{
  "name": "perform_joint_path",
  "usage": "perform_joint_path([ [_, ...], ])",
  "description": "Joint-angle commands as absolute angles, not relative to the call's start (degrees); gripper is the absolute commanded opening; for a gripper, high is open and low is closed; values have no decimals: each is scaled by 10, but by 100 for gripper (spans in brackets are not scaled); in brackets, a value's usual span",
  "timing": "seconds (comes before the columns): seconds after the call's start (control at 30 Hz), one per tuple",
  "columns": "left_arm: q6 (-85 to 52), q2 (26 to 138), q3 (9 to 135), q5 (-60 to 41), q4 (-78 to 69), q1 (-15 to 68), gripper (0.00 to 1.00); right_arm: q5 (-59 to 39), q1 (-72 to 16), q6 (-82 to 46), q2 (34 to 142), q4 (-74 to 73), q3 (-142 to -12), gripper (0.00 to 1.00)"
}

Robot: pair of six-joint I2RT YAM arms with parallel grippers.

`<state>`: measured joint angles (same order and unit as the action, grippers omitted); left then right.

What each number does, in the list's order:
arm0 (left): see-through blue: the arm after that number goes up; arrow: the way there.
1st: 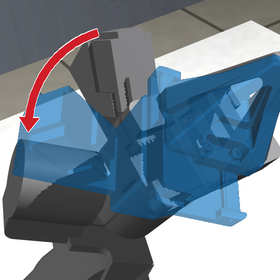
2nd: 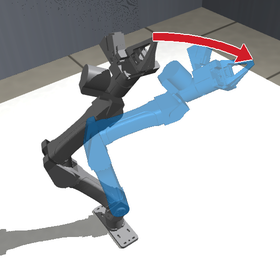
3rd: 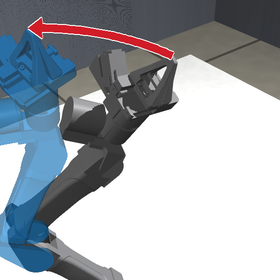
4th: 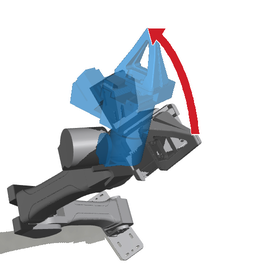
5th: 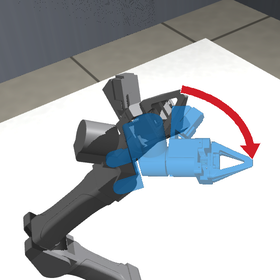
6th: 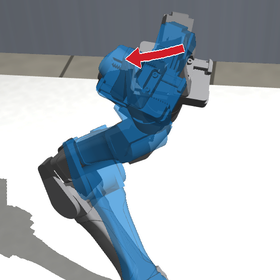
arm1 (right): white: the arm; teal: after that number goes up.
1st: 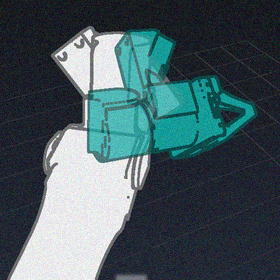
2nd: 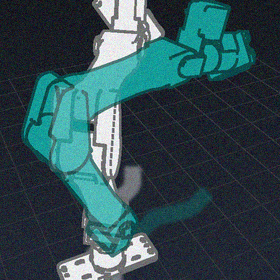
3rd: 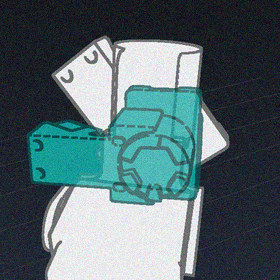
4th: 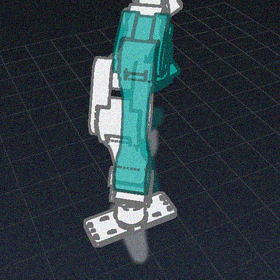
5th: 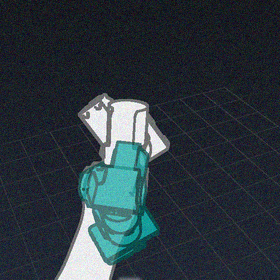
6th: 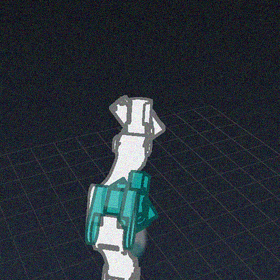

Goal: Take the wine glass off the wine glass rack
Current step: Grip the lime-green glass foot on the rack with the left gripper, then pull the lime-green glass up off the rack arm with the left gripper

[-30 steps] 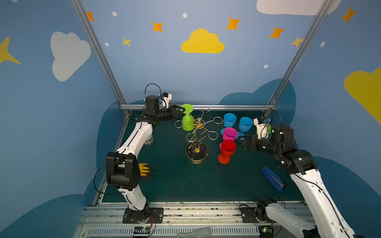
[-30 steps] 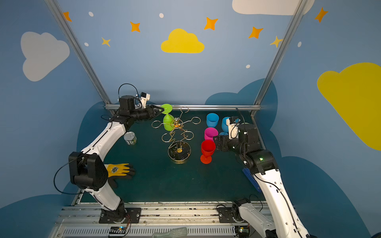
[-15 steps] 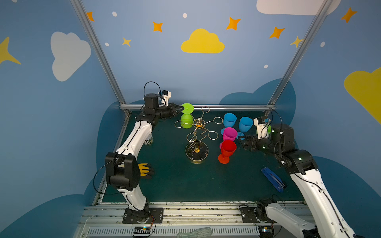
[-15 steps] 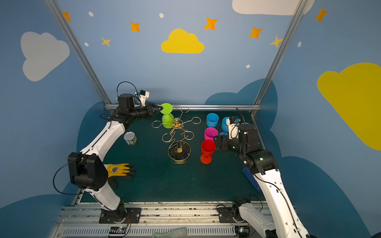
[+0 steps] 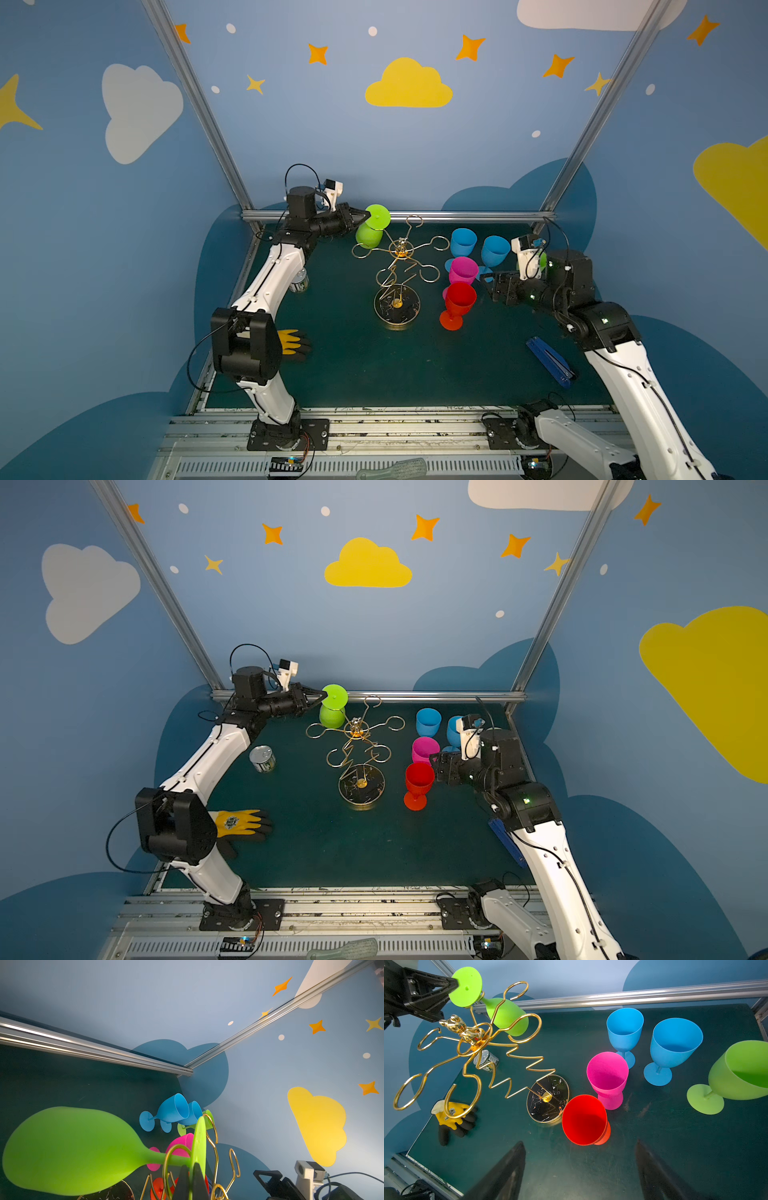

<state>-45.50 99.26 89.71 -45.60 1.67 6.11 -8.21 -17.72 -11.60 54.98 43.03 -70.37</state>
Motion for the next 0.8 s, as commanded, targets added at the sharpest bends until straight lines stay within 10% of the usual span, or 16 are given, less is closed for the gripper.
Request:
perform_joint_path([
  [0.0,-498,986,887,-482,-39,49,3,-88,-175,-117,539,418,-702,82],
  [0.77,-535,944,849,-505,-75,64,3,-93,-175,-120,528,419,-699,82],
])
